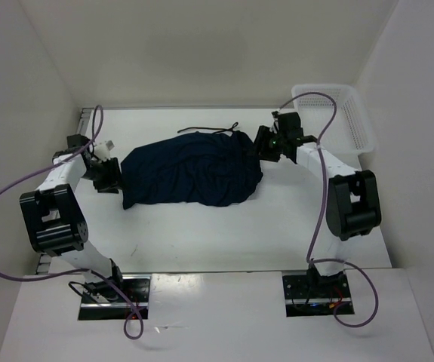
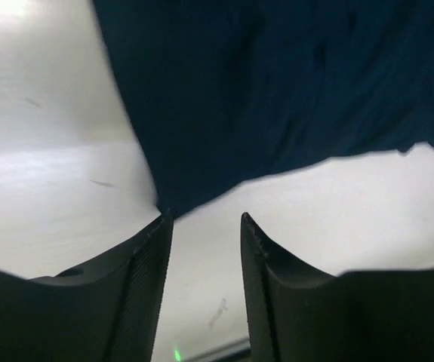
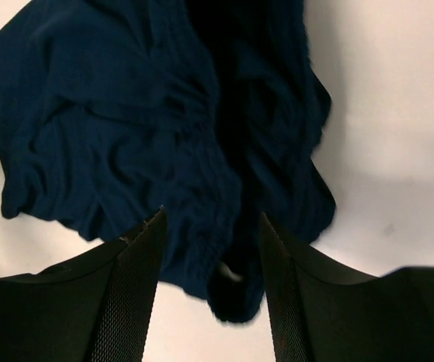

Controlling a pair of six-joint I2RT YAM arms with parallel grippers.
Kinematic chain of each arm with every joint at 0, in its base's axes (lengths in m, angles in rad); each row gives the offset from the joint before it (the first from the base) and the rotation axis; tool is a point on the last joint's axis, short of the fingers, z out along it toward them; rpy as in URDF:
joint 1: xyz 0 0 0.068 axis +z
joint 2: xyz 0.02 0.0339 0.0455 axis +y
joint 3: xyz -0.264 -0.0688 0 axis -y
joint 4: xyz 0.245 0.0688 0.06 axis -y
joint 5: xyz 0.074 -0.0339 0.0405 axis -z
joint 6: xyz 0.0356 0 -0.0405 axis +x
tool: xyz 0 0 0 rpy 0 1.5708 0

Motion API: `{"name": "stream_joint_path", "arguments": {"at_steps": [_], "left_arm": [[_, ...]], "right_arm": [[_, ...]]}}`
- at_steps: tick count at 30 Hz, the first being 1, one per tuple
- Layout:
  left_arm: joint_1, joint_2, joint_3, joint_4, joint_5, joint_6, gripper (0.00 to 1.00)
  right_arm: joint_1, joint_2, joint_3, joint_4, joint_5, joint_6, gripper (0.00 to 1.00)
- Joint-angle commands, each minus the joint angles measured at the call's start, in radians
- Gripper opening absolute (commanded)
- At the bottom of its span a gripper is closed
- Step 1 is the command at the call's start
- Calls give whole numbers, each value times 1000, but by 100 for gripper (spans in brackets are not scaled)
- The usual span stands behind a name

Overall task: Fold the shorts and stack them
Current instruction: Flatten the shorts out

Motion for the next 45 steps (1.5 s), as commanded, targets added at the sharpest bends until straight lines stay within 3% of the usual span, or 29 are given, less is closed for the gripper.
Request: {"name": "stream_joint_path", "arguments": {"at_steps": [1, 6, 15, 20, 27, 31, 34, 38, 42, 45], "left_arm": [[27, -15, 63, 103, -33, 4, 50], [36, 28, 83, 206, -42, 4, 58], [27, 218, 154, 216, -22, 4, 58], [18, 238, 134, 235, -37, 4, 55], [18, 260, 123, 256, -10, 4, 36], [18, 281, 123, 256, -31, 4, 36], [18, 290, 123, 267, -51, 4, 45], [18, 290, 123, 267, -13, 4, 45], [18, 300, 134, 267, 30, 4, 31], [18, 300, 143, 247, 81, 4, 9]], "right_arm": [[61, 93, 124, 18, 46, -48, 57], [87, 203, 185, -4, 78, -57, 65], [116, 337, 277, -22, 76, -88, 65], [148, 358, 287, -10, 67, -98, 64], [149, 381, 296, 1, 67, -98, 60], [149, 390, 305, 1, 67, -89, 60], [149, 381, 305, 1, 78, -89, 59], [149, 381, 305, 1, 78, -89, 51], [149, 381, 305, 1, 78, -89, 40], [149, 381, 305, 1, 78, -89, 32]]}}
